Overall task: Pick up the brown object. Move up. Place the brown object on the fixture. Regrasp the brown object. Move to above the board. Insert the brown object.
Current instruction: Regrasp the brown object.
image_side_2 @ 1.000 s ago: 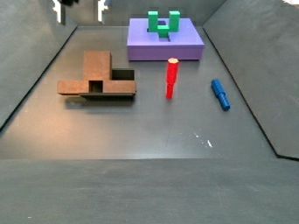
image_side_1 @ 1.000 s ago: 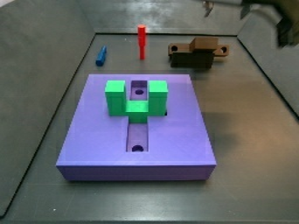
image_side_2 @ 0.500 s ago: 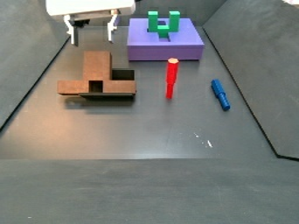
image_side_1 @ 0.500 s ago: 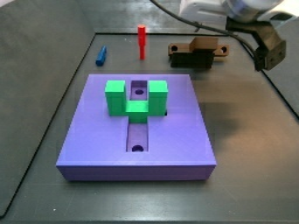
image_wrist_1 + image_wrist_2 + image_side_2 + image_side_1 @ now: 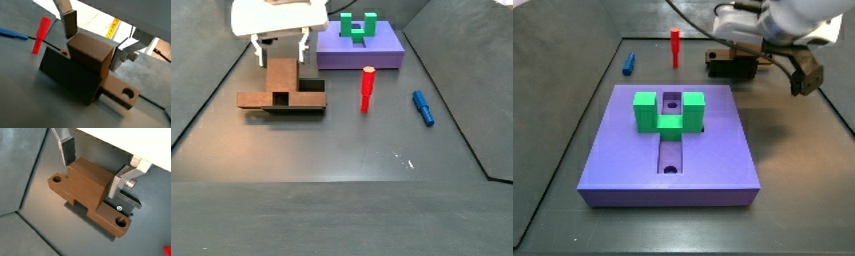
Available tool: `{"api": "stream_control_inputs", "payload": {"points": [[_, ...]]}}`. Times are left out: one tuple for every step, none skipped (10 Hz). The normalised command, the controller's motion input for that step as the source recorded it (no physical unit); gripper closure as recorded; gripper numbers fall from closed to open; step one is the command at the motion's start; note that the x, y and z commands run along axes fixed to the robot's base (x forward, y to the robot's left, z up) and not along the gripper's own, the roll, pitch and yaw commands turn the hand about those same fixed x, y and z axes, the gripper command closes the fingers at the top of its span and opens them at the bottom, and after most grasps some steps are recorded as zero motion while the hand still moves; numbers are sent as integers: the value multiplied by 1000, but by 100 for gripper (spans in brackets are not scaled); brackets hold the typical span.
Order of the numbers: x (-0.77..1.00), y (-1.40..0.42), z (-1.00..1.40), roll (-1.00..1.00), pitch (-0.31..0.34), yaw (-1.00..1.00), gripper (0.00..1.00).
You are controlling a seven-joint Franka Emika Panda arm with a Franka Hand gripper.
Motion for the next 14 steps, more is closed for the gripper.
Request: {"api": "stream_control_inputs", "payload": {"points": [[11,169,-229,-111,43,43,0],[0,229,-206,-126,14,51,0],[0,231,-83,-191,0,20,0],[0,151,0,-226,0,0,0],[-37,137,0,-223,0,0,0],[-23,26,6,-71,0,0,0],[0,0,0,0,0,0,0],[0,0,0,0,0,0,100],[0,0,0,0,0,0,100],[0,0,0,0,0,0,100],[0,0,0,0,0,0,100],[0,0,0,0,0,0,100],[0,0,0,0,0,0,100],[0,0,0,0,0,0,100]]}}
